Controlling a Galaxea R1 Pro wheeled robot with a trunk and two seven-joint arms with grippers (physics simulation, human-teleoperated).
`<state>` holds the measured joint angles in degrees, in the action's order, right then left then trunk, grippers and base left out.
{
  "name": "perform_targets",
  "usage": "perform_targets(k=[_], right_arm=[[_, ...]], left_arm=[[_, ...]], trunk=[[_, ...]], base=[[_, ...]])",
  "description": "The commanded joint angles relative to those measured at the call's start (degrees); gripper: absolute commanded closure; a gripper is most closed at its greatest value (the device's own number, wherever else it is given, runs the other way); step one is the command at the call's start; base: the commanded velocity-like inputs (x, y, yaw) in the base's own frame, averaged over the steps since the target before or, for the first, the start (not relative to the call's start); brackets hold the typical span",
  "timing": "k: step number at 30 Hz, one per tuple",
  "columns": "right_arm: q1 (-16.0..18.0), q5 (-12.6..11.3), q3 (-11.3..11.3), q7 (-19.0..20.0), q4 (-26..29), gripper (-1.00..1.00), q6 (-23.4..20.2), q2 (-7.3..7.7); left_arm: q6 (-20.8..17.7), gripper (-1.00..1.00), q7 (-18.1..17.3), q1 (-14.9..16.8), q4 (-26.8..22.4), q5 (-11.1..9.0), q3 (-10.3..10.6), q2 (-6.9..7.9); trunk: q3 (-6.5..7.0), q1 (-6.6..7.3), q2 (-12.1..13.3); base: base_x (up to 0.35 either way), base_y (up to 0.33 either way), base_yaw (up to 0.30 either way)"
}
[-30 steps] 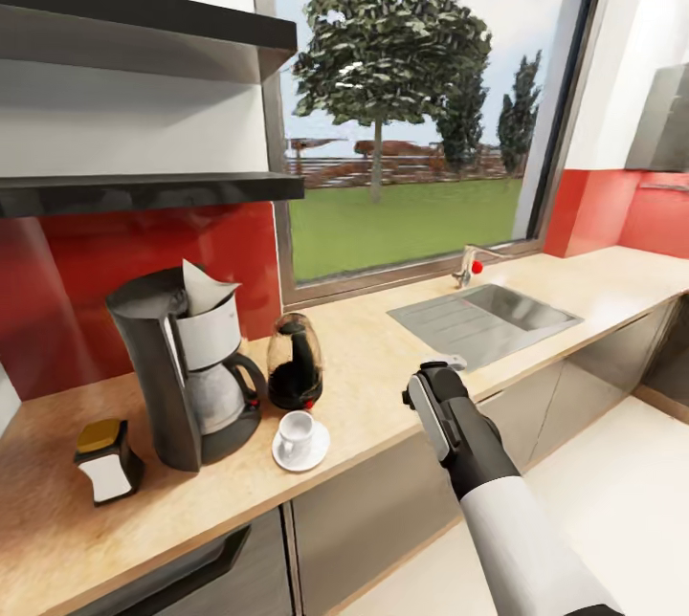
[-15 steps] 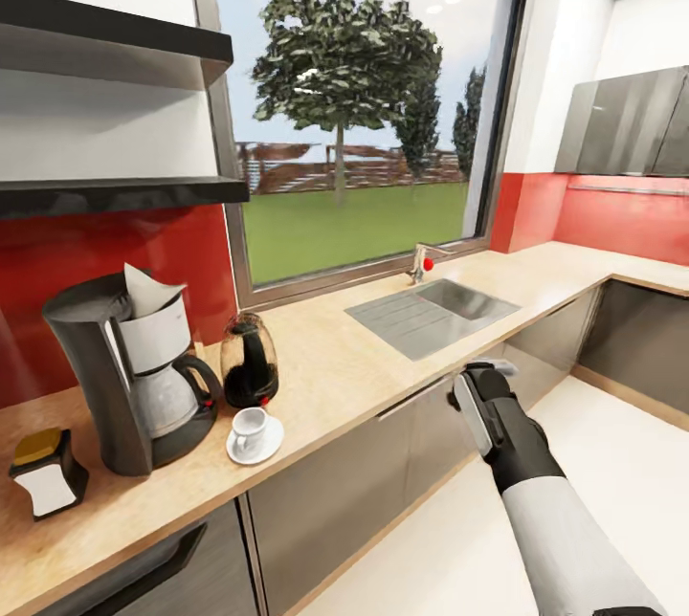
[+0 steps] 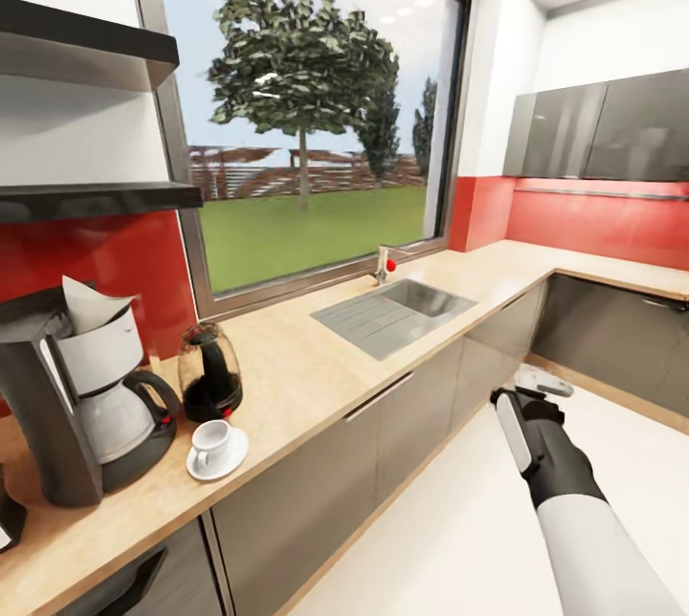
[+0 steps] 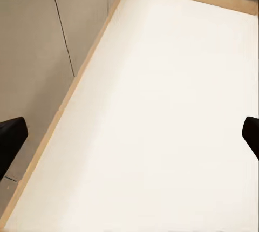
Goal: Set up a coffee station on the kitchen countertop: keep the coffee maker on the countertop, move the bottle of coffee from the kitchen shelf to the counter next to the coffee maker, place a paper coffee filter on top of the coffee maker, put the saucer next to the coffee maker with the coffee cup on the saucer, and place the electric kettle next to the coffee maker.
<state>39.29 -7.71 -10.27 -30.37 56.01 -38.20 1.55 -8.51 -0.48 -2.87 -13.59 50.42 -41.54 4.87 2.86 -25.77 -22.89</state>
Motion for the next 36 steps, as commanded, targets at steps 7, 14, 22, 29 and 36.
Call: perform_targets(k=[7, 14, 22, 29, 36], right_arm=[[-1.3, -0.8, 0.2, 0.8, -18.2, -1.00, 7.3, -1.03], [-1.4, -0.6, 0.2, 12.2, -38.2, -1.00, 9.9, -2.39], [-4.0, 5.9, 0.3, 19.1, -53.4, -1.00, 17.7, -2.53], [-10.7, 9.7, 0.2, 19.6, -54.5, -1.00, 19.1, -3.51], [-16.4, 10.1, 0.3, 24.4, -54.7, -1.00, 19.0, -3.81]], left_arm=[[-0.1, -1.00, 0.0, 0.1, -0.1, 0.1, -0.2, -0.12], [0.1, -1.00, 0.0, 0.3, -0.1, 0.0, -0.3, -0.46], [2.9, -1.00, 0.0, 0.3, -0.1, -0.1, -0.3, -1.24], [5.6, -1.00, 0.0, 0.3, -0.1, -0.3, -0.3, -1.62], [6.2, -1.00, 0.0, 0.3, -0.1, -0.4, -0.3, -2.09]], trunk=[[0.36, -0.02, 0.0], [0.72, -0.02, 0.0], [1.13, -0.02, 0.0], [1.37, -0.02, 0.0], [1.56, -0.02, 0.0]], base=[[0.000, 0.000, -0.259], [0.000, 0.000, -0.259], [0.000, 0.000, -0.259], [0.000, 0.000, -0.259], [0.000, 0.000, -0.259]])
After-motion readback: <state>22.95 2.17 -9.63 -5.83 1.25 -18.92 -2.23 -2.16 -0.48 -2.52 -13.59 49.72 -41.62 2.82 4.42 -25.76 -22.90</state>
